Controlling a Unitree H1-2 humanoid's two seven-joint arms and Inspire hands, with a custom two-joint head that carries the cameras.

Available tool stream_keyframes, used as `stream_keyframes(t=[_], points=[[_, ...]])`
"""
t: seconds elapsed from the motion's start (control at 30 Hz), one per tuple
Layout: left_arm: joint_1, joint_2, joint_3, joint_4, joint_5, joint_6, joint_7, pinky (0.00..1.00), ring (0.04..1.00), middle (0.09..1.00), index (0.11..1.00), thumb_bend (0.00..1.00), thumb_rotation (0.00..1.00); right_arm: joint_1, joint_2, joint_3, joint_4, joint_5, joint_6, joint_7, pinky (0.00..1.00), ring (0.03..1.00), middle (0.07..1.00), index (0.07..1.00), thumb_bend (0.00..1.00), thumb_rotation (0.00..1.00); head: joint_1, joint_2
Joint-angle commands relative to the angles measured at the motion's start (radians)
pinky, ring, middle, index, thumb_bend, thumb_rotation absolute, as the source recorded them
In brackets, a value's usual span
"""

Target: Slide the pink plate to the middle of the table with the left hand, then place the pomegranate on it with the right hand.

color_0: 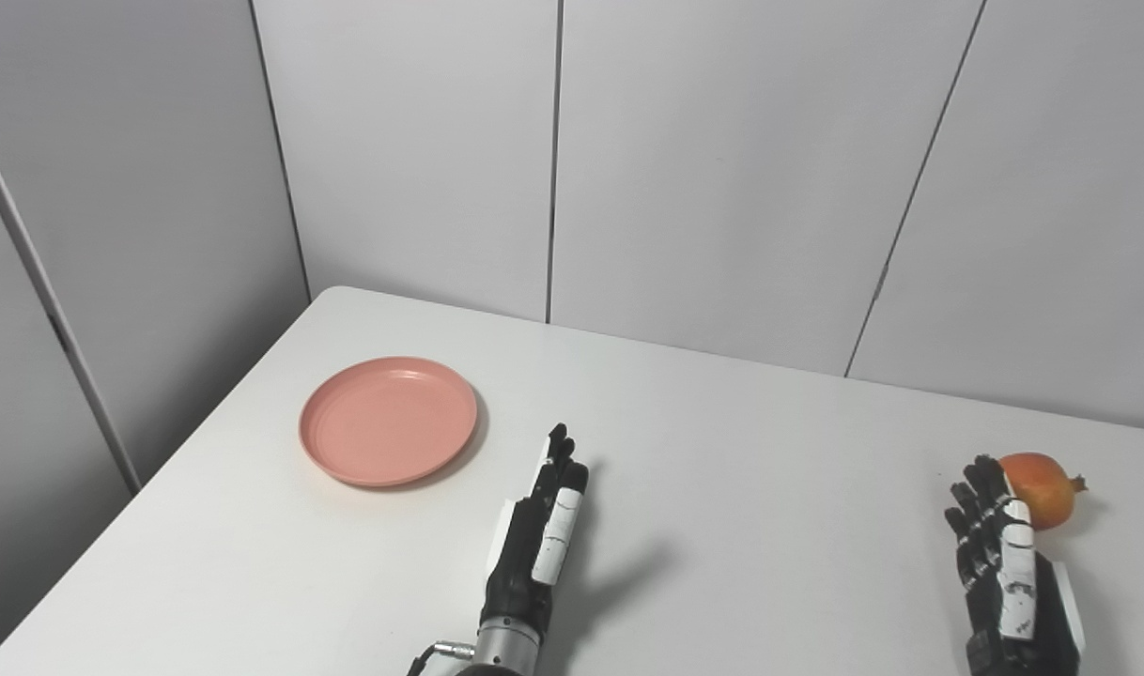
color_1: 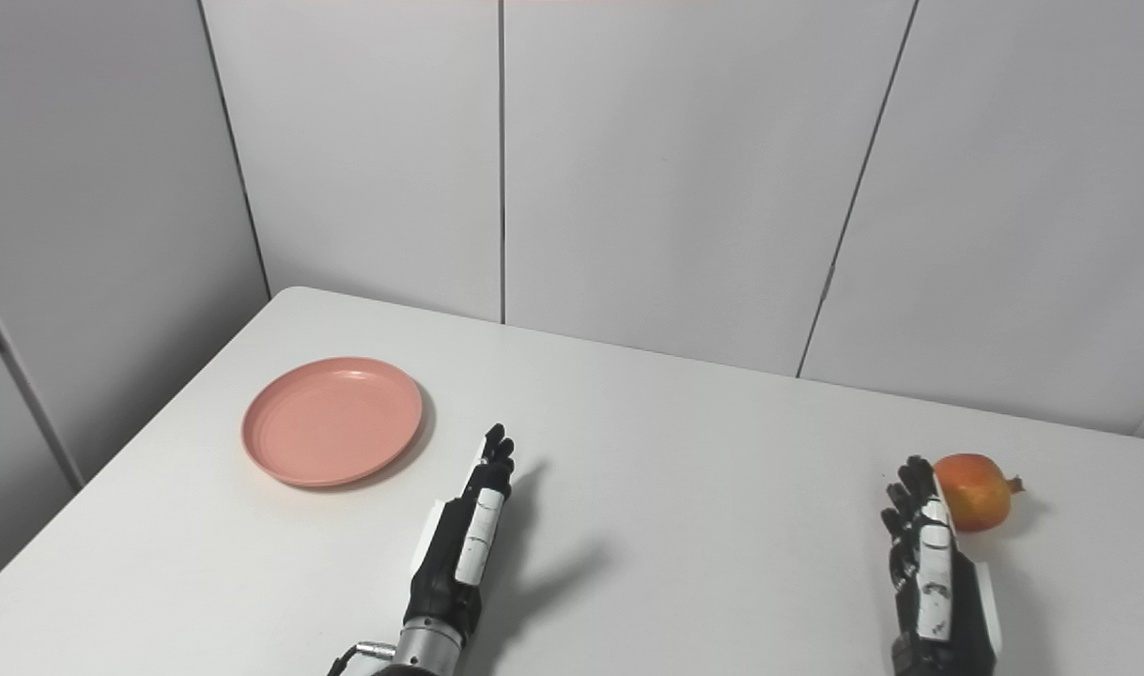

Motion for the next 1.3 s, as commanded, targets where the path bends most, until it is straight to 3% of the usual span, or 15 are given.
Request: stream_keyframes(t=[0.0, 0.27, 0.6, 1.0, 1.17, 1.27], points=[[0.025, 0.007, 0.007, 0.069, 0.006, -0.045, 0.01, 1.0, 1.0, 1.0, 1.0, 0.74, 1.0, 0.065, 0.007, -0.007, 0.101, 0.004, -0.054, 0.014, 1.0, 0.983, 0.974, 0.95, 0.62, 1.0, -0.007, -0.011], [0.021, 0.023, 0.02, 0.11, -0.012, -0.095, -0.004, 1.0, 1.0, 1.0, 1.0, 0.72, 1.0, 0.06, 0.024, 0.003, 0.13, -0.01, -0.075, 0.009, 1.0, 0.979, 0.972, 0.945, 0.61, 1.0, -0.047, -0.045], [0.0, 0.02, 0.022, 0.075, -0.065, -0.081, -0.026, 1.0, 0.997, 0.994, 1.0, 0.73, 0.96, 0.063, 0.022, 0.008, 0.14, -0.013, -0.087, 0.015, 1.0, 0.961, 0.954, 0.931, 0.59, 1.0, -0.052, -0.037], [-0.117, 0.026, 0.066, -0.126, -0.136, 0.073, -0.039, 0.99, 0.951, 0.958, 0.977, 0.87, 0.98, 0.084, 0.024, 0.024, 0.101, -0.013, -0.067, 0.018, 1.0, 0.96, 0.951, 0.938, 0.64, 0.98, -0.057, -0.012], [-0.2, 0.065, 0.1, -0.217, -0.183, 0.175, -0.051, 0.95, 0.942, 0.955, 0.954, 0.91, 0.96, 0.091, 0.031, 0.028, 0.089, -0.017, -0.072, 0.016, 1.0, 0.953, 0.943, 0.93, 0.67, 0.96, -0.061, -0.01], [-0.241, 0.095, 0.125, -0.234, -0.221, 0.204, -0.065, 0.93, 0.936, 0.951, 0.936, 0.95, 0.94, 0.095, 0.033, 0.03, 0.081, -0.023, -0.069, 0.01, 1.0, 0.952, 0.941, 0.927, 0.69, 0.97, -0.064, -0.009]])
